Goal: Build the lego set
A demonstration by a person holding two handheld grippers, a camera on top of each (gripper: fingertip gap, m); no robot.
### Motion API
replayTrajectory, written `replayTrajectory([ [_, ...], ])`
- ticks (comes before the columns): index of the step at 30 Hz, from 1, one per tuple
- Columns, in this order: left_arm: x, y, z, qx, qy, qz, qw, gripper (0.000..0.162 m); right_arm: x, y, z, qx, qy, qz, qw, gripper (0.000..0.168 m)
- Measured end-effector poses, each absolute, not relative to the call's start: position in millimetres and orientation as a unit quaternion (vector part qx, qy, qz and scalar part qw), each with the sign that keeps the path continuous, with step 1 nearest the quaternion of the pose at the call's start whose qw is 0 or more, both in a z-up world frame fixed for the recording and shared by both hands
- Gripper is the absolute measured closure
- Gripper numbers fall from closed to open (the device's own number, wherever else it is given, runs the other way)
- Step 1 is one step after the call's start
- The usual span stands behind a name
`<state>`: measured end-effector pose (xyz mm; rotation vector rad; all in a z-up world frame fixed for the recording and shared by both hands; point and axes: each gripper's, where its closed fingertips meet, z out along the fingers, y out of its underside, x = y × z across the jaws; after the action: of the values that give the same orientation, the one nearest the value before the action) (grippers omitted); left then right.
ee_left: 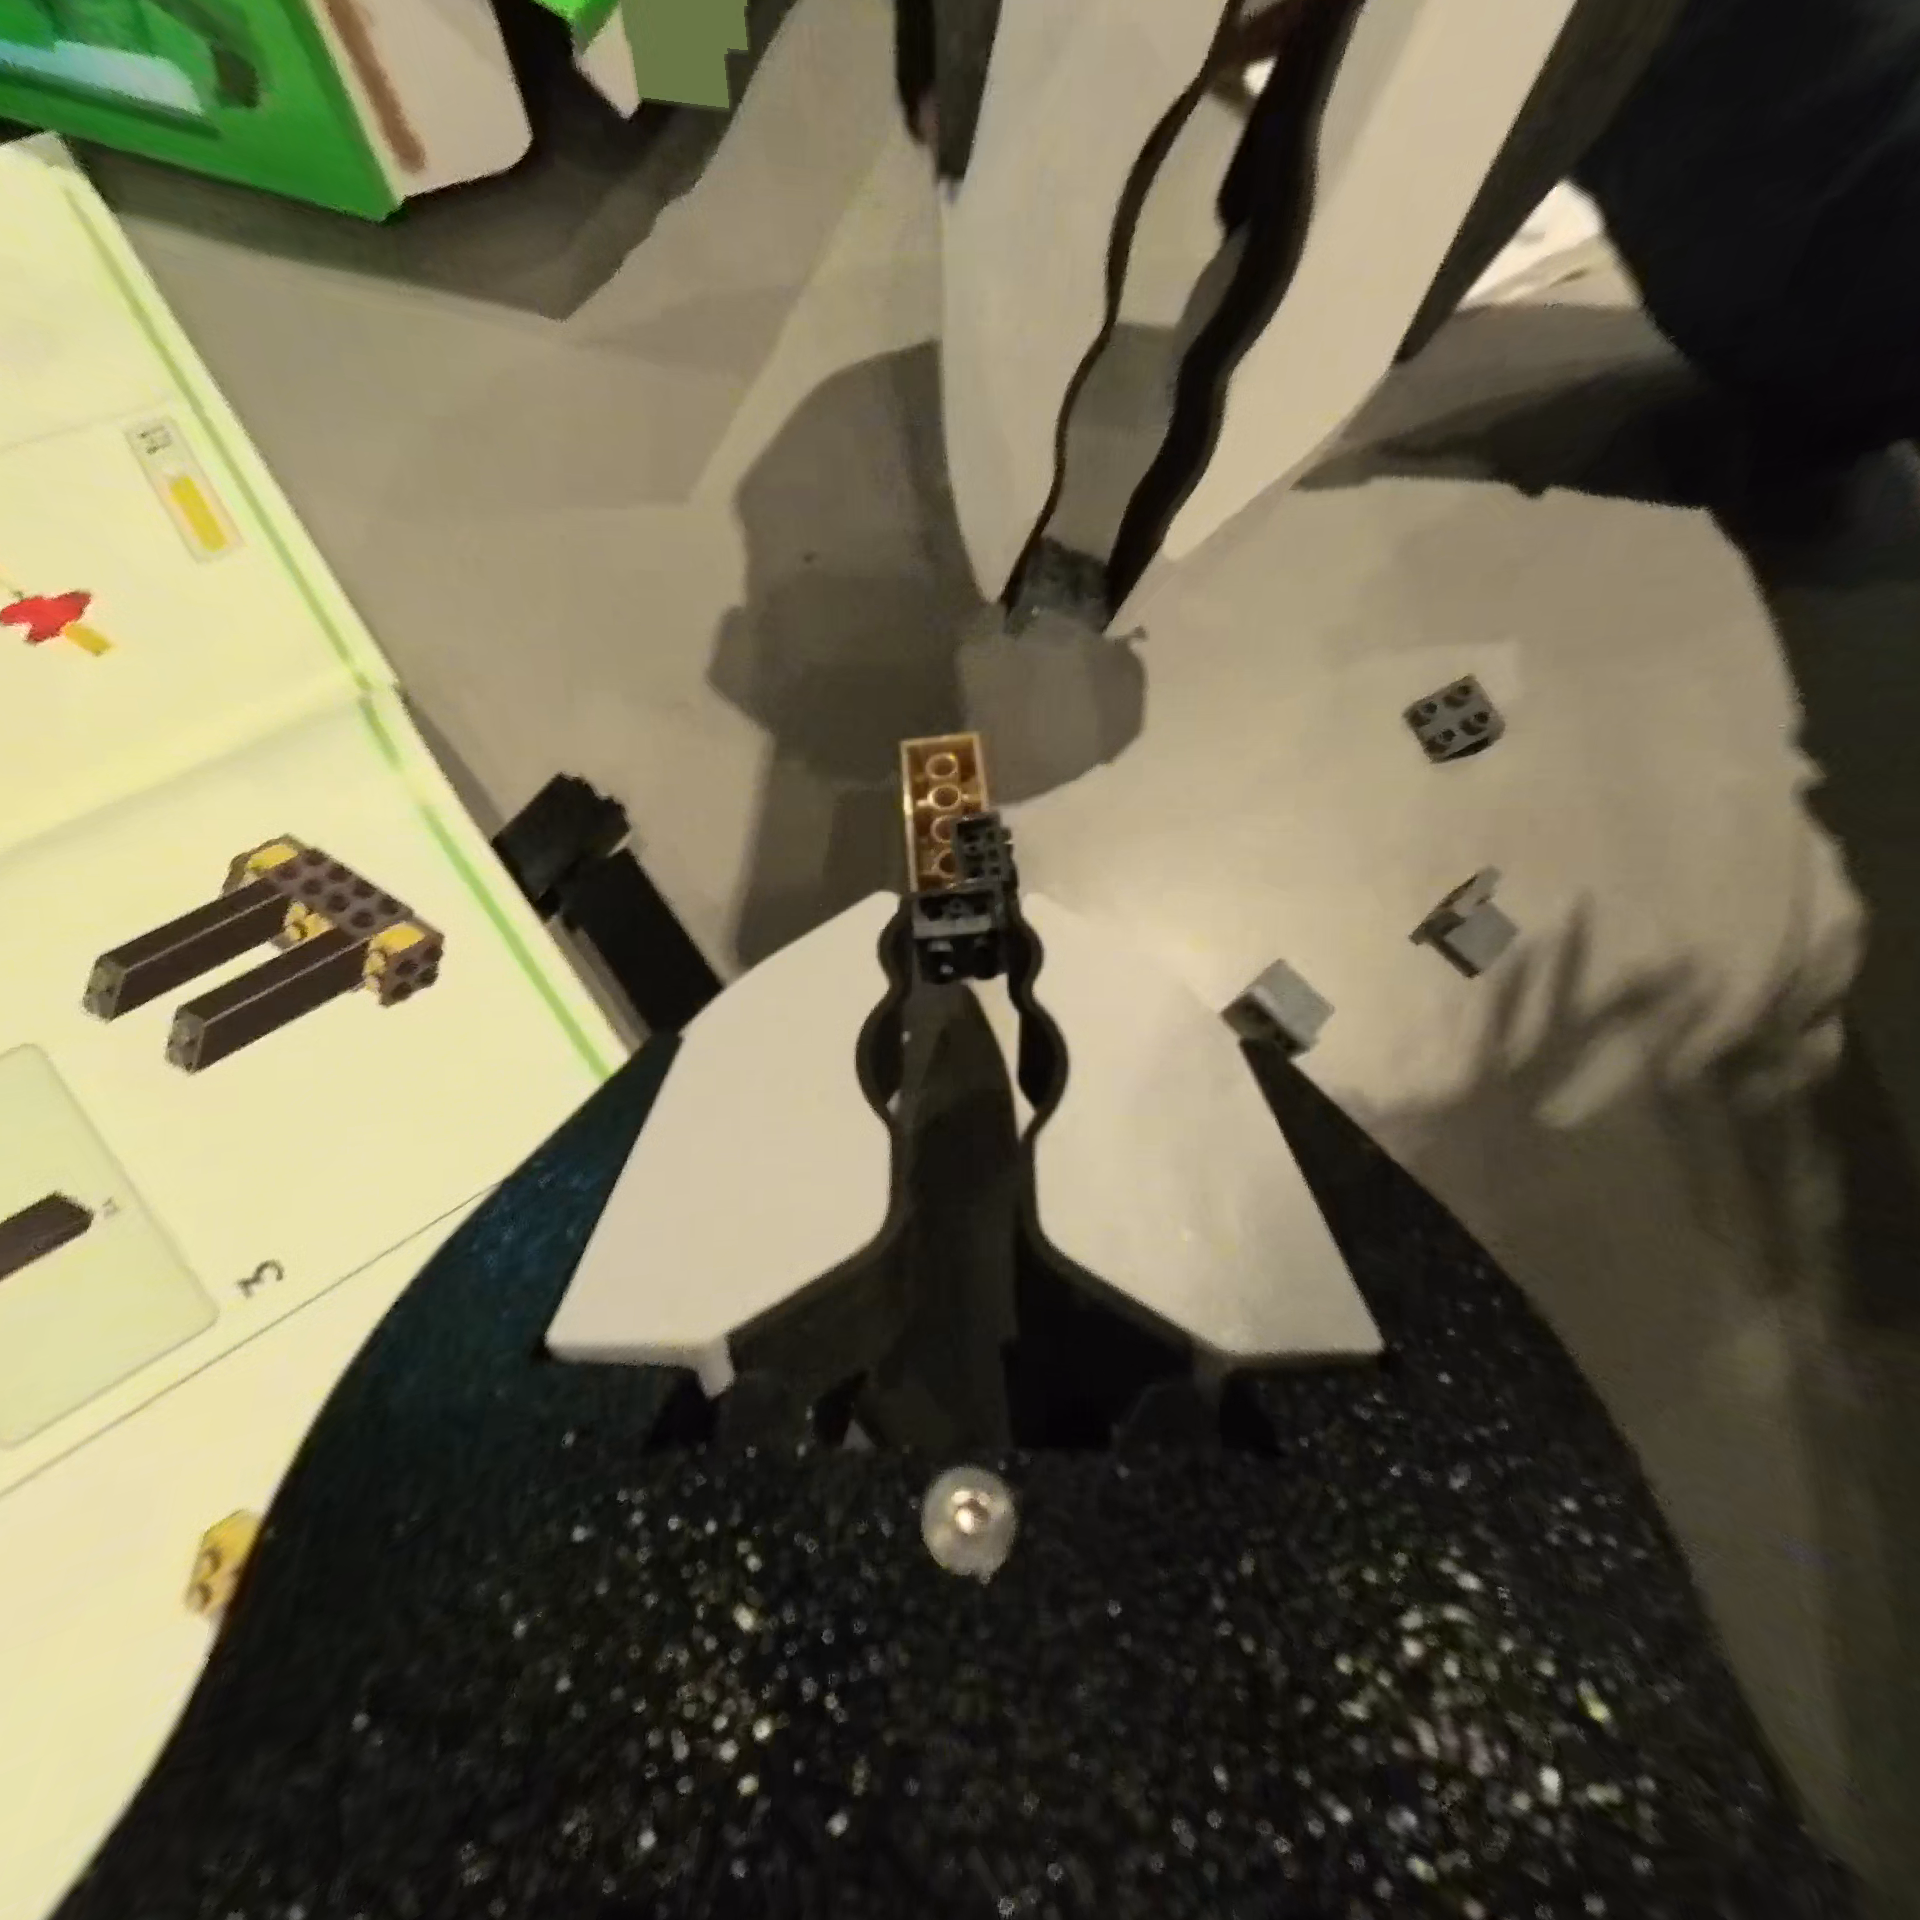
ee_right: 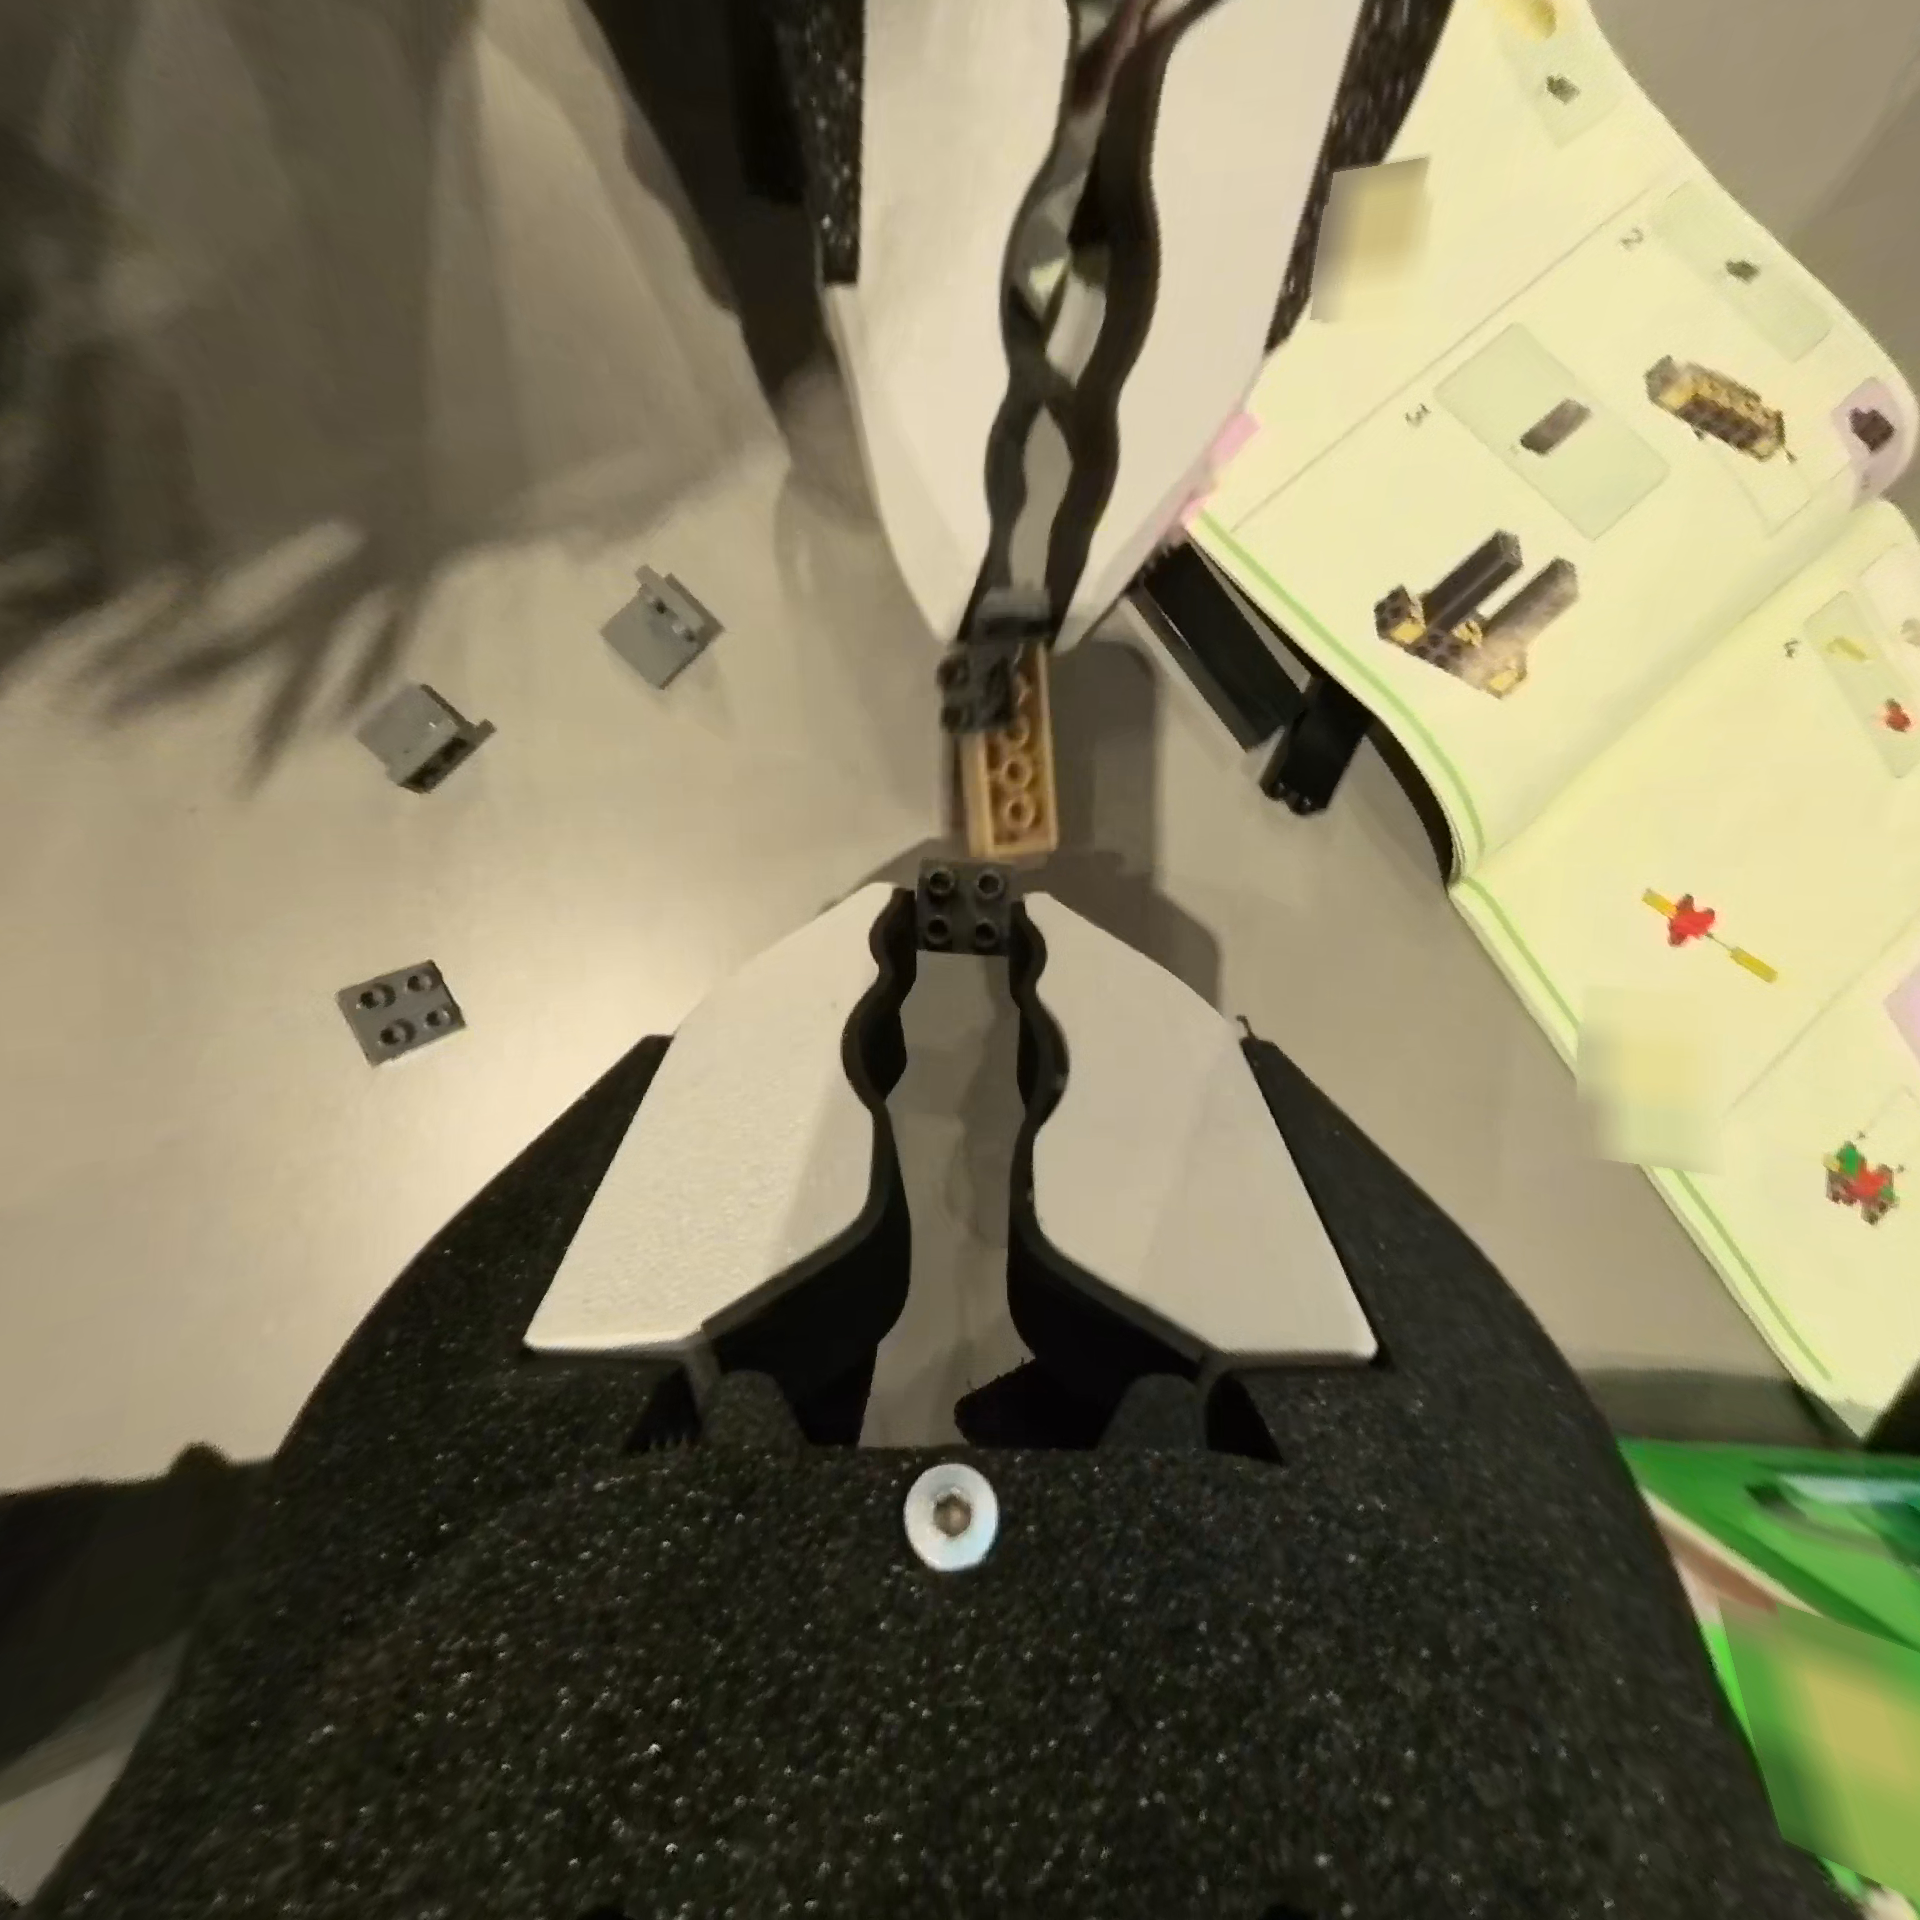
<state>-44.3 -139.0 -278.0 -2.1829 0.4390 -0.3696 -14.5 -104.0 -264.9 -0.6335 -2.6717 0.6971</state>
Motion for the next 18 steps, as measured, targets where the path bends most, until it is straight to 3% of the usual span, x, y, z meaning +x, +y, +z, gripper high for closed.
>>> replayTrajectory([
  [6,-49,-141,-293,-0.889,0.187,-0.119,0.401,0.144,-19,-87,-283,-0.236,-0.941,0.178,0.165,0.151],
  [10,-51,-140,-293,-0.89,0.199,-0.093,0.4,0.125,-17,-82,-296,-0.247,-0.945,0.157,0.146,0.152],
  [16,-51,-141,-299,-0.892,0.221,-0.069,0.389,0.126,-16,-85,-296,-0.262,-0.941,0.172,0.131,0.151],
  [18,-52,-141,-300,-0.893,0.223,-0.062,0.387,0.126,-16,-86,-295,-0.268,-0.938,0.177,0.129,0.142],
])
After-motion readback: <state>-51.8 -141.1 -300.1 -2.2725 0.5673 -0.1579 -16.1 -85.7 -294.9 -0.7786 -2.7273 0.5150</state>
